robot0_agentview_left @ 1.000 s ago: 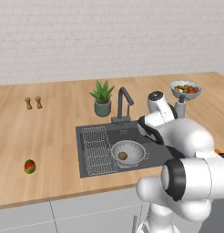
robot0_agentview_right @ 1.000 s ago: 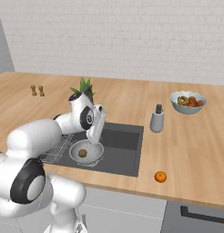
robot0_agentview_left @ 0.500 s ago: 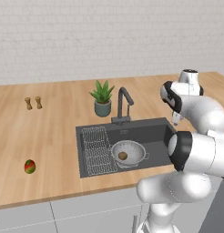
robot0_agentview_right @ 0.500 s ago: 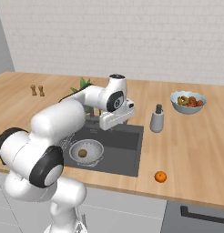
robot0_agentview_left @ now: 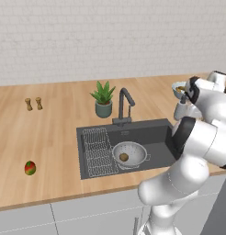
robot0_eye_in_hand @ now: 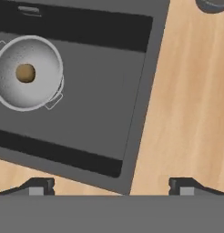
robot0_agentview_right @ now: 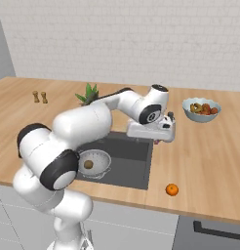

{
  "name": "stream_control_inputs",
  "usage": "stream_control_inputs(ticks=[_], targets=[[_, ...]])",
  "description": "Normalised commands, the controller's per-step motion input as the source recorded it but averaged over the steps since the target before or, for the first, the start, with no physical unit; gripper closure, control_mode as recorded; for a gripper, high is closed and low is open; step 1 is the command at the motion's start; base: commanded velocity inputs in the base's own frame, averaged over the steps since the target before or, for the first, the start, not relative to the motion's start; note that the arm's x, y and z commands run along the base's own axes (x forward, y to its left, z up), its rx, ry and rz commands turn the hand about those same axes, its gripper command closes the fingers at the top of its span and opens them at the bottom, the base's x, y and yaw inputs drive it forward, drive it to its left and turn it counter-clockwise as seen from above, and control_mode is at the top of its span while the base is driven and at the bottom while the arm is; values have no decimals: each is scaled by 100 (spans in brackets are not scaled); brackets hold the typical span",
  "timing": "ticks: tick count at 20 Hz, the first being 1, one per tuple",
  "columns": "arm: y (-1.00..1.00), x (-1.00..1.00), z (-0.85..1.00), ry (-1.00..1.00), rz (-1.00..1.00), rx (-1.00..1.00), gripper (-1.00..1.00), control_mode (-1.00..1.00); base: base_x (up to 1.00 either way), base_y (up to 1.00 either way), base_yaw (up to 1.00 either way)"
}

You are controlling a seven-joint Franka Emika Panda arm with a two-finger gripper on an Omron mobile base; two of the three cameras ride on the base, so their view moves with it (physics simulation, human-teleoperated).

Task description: Put the colander in the sink, put the tangerine, mango, kiwi in the colander, and turn on the sink faucet and pour water over the colander.

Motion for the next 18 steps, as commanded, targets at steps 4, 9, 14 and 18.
stream_control_inputs(ticks=[4, 9, 14, 18], targets=[[-58, -44, -26, 2, -62, 0, -100, -100, 0, 0, 0], [-44, -59, -29, 0, -44, 0, -100, -100, 0, 0, 0], [-44, -43, -22, 0, -36, 0, -100, -100, 0, 0, 0], [-38, -25, -28, 1, -31, 0, -100, -100, 0, 0, 0]])
